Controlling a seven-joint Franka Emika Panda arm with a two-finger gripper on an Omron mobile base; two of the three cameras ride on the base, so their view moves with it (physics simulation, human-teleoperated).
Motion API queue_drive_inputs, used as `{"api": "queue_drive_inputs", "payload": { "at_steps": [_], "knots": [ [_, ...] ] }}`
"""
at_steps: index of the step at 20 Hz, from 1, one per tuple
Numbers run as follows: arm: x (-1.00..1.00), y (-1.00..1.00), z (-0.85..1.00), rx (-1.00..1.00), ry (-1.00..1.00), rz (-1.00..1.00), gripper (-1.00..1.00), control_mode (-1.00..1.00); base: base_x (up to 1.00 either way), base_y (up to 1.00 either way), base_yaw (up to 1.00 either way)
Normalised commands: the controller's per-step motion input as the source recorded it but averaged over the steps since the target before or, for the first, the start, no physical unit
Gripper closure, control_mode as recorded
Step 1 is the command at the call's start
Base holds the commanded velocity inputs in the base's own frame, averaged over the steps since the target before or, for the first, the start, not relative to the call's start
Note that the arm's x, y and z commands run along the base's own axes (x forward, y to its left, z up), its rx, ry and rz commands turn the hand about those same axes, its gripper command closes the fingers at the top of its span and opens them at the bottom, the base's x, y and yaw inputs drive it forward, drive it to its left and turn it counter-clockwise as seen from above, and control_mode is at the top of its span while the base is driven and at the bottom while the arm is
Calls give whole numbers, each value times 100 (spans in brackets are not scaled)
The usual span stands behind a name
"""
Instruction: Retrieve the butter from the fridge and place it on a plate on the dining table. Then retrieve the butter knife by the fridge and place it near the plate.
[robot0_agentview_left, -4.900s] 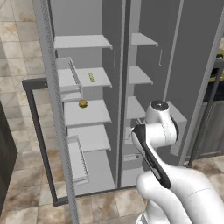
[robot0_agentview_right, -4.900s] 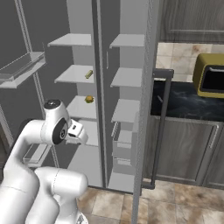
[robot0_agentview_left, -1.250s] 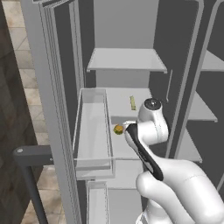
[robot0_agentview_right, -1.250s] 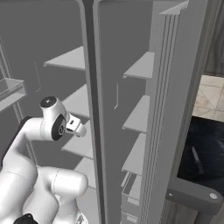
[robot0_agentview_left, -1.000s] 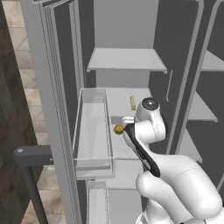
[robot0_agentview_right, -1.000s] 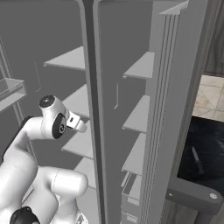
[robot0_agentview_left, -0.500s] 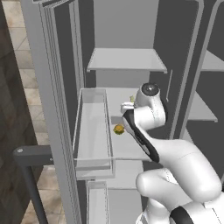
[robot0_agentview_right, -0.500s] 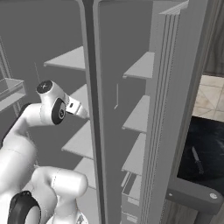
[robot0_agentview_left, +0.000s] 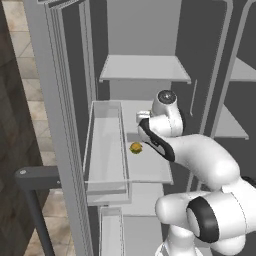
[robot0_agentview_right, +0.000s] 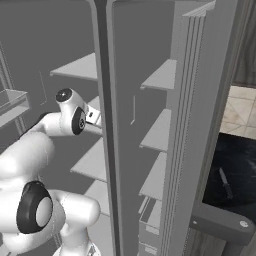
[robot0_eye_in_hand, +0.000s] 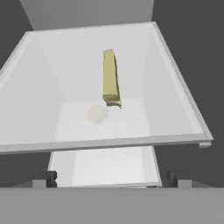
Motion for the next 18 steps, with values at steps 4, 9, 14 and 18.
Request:
{"api": "queue_drive_inputs", "payload": {
  "at_steps": [4,9,14,18],
  "knots": [
    [61,-1,0,0,6,0,-100,-100,0,0,0],
    [53,-4,-4,-1,9,0,-100,-100,0,0,0],
    [61,0,-15,-2,3,0,-100,-100,0,0,0],
    [55,-5,-22,-1,1,0,-100,-100,0,0,0]
  ]
}}
